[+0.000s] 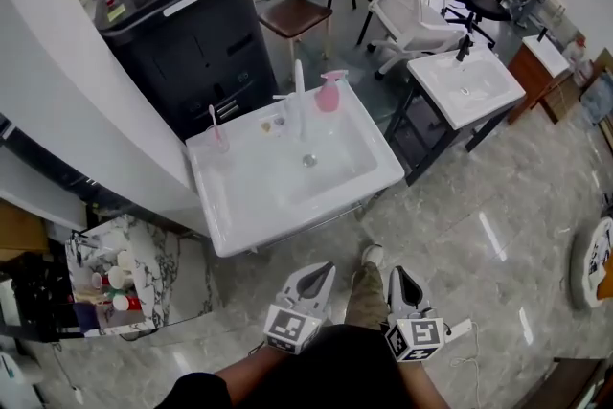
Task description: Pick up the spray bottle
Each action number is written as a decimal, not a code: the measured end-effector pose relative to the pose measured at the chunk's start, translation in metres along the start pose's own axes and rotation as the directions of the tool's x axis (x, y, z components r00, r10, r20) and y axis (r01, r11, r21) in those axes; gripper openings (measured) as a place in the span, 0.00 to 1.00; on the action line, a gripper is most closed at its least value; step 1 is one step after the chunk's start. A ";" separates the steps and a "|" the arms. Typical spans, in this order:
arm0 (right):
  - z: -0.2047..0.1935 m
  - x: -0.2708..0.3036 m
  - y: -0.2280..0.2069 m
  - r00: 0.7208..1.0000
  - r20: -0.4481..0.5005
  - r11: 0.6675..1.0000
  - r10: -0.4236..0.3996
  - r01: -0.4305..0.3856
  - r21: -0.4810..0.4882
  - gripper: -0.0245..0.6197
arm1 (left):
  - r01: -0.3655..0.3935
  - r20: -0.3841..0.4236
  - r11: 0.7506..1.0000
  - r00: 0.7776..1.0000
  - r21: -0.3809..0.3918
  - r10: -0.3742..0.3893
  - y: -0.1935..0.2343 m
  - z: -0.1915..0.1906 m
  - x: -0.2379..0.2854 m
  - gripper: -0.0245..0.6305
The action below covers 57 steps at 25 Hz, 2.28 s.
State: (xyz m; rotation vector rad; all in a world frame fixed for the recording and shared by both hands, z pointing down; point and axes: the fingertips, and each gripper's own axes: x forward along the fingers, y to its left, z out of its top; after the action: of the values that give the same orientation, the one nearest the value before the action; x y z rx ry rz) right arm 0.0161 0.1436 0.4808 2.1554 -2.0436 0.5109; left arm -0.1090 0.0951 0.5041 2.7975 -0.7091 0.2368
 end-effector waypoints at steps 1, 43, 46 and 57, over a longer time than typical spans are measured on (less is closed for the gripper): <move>0.003 0.005 -0.002 1.000 0.008 1.000 0.002 -0.002 -0.008 0.04 | -0.005 0.000 1.000 1.000 0.010 0.005 0.003 -0.002 0.004 0.06; 0.086 0.392 -0.157 0.834 -0.208 0.846 0.511 -0.531 -0.046 0.04 | -0.453 -0.113 0.892 0.886 0.005 0.450 0.278 0.043 0.407 0.21; 0.089 0.404 -0.150 0.818 -0.206 0.830 0.537 -0.556 -0.045 0.04 | -0.449 -0.116 0.893 0.887 0.014 0.448 0.298 0.042 0.428 0.31; 0.073 0.438 -0.156 0.791 -0.279 0.822 0.544 -0.569 -0.011 0.04 | -0.557 -0.211 0.812 0.827 -0.174 0.522 0.388 0.005 0.486 0.51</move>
State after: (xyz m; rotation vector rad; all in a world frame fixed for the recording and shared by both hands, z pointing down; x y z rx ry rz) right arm 0.1934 -0.2821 0.5774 1.3040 -2.4620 0.6999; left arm 0.1247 -0.4534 0.6800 2.2666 -1.3899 0.4351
